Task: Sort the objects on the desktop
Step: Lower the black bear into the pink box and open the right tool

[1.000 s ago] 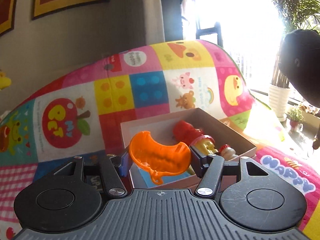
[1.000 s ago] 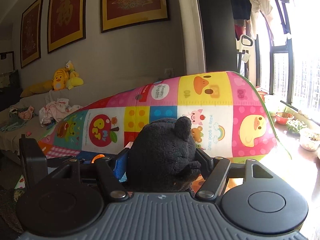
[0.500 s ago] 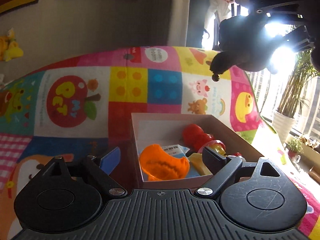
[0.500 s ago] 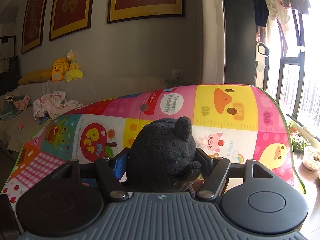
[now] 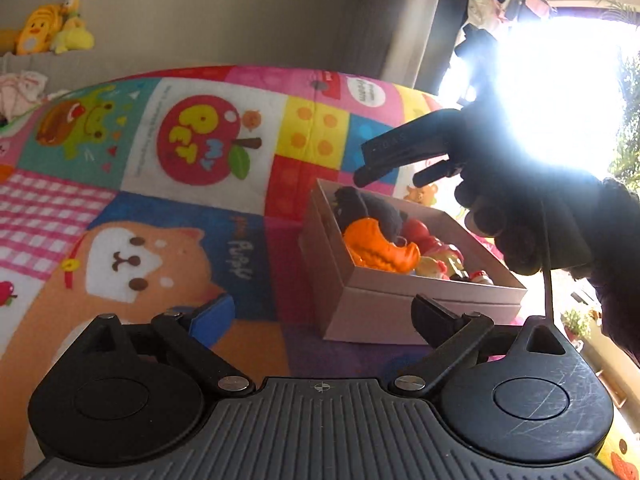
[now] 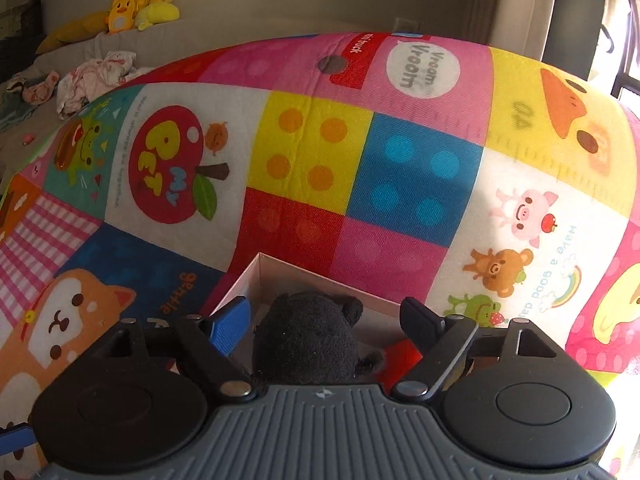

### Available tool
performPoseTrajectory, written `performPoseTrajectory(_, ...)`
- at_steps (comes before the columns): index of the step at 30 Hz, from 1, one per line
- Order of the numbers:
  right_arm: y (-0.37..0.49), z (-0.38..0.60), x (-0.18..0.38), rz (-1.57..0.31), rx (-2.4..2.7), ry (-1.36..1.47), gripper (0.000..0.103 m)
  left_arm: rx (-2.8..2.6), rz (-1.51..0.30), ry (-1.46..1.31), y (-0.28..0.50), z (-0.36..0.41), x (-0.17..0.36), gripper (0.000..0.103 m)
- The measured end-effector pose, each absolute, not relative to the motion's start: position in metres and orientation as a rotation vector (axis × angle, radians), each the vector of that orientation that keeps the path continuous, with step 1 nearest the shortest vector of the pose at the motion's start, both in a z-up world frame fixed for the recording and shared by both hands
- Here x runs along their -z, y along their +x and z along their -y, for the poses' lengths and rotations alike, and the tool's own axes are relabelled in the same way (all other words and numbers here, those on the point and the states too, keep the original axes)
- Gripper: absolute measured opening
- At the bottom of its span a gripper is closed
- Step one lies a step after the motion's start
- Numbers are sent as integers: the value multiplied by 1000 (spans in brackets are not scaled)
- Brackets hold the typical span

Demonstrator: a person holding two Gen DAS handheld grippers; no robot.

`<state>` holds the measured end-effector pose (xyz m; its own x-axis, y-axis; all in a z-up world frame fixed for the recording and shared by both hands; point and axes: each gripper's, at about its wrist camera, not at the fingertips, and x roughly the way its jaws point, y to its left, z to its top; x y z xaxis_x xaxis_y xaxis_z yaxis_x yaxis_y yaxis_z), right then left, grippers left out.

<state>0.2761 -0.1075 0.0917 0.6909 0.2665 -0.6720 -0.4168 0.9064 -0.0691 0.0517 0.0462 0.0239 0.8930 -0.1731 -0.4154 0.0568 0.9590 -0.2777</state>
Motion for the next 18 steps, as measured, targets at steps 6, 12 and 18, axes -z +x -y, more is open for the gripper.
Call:
performPoseTrajectory(6,270,120,-110,-682,-357,-185,86,122,-488,-299,56,-52,-16,99)
performPoseTrajectory(12,242,98,-98,-728,-445,-271,58,115,-490,-301,56,-51,-16,100)
performPoseTrajectory(18,244,77,-60,-773,-349,-434,59,105,-498,-288,56,-51,-12,100)
